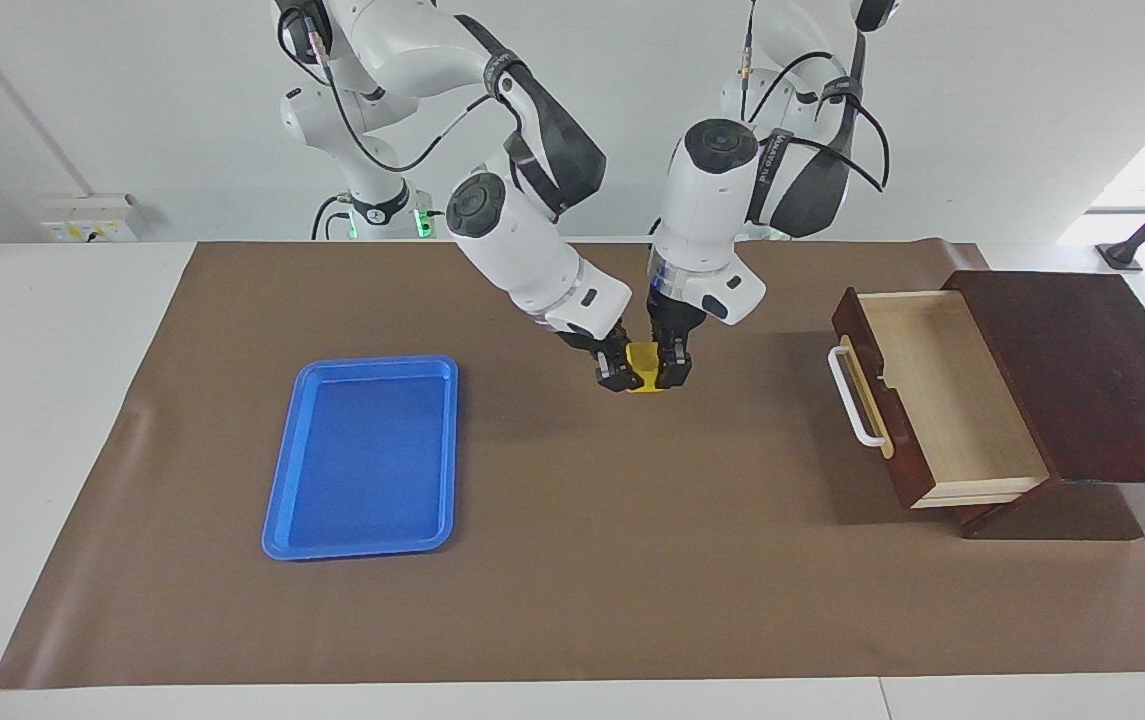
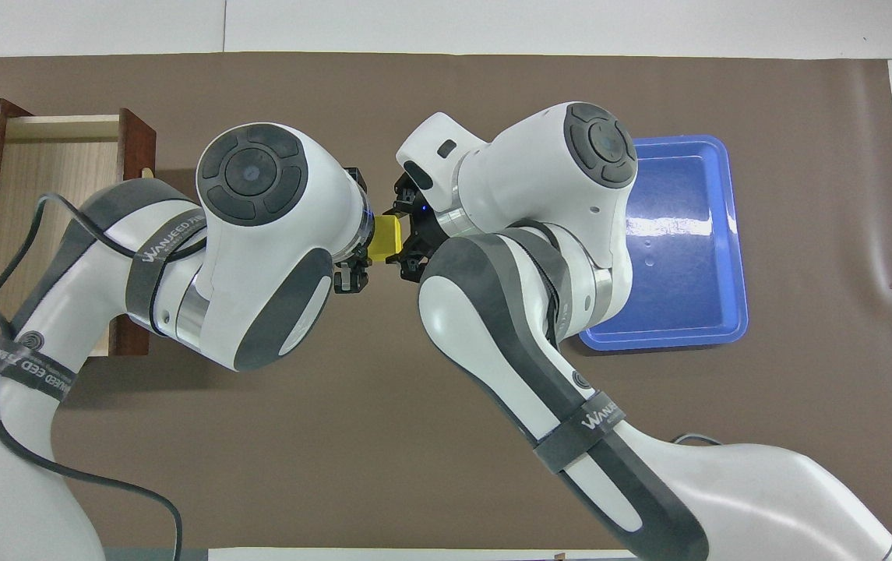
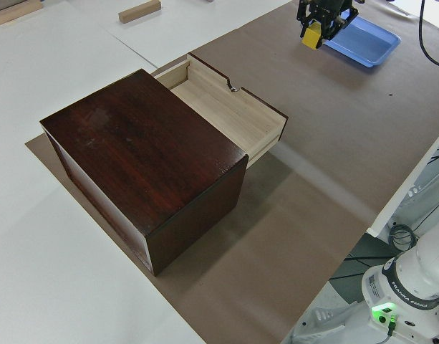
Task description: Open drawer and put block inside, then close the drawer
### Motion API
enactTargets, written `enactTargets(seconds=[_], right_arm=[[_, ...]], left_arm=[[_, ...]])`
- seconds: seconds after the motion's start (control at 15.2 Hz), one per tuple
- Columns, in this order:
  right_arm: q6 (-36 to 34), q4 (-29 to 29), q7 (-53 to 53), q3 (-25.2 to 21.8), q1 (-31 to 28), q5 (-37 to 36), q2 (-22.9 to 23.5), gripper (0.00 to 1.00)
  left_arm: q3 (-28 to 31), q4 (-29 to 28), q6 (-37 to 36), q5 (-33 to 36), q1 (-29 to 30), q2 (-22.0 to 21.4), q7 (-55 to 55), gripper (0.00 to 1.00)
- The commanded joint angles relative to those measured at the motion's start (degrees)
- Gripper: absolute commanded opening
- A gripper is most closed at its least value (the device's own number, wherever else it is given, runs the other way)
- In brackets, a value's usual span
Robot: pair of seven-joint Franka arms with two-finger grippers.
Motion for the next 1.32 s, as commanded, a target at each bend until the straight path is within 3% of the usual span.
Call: enactTargets(seconds=[0.0,0.07,0.13,0.2,0.66,1.12,1.25], right_arm=[[-0.23,0.84,2.19,-0.14,0.15,-0.9,-0.05,0.0],[-0.32,0.84,3.67,-0.14,0.41,-1.08,-0.14,0.0],[-0.23,0.84,4.99,-0.14,0.85,-1.08,-0.14,0.43],[-0.32,0.84,5.61,-0.14,0.94,-1.08,-0.14,0.98],[-3.04,0.57,7.02,-0.75,-0.46,-1.08,-1.98,1.0],[-13.67,0.57,13.61,-1.1,-15.03,-1.69,-6.29,1.0],[-14.55,0.66,13.53,-1.02,-19.6,-6.59,-6.82,1.0]], left_arm=[[0.51,-0.21,0.49,-0.69,-0.77,0.01,0.03,0.0],[0.51,-0.21,0.4,-0.69,-0.77,0.01,0.03,0.0],[0.51,-0.21,0.4,-0.69,-0.77,0.01,0.03,0.0],[0.51,-0.21,0.4,-0.69,-0.68,0.01,0.12,0.0],[0.95,3.92,-8.2,-0.34,2.03,0.1,5.9,0.0],[1.13,3.92,-16.2,-0.51,18.19,-6.84,23.39,0.0],[1.21,3.75,-16.39,-0.25,22.33,-7.11,27.96,0.0]])
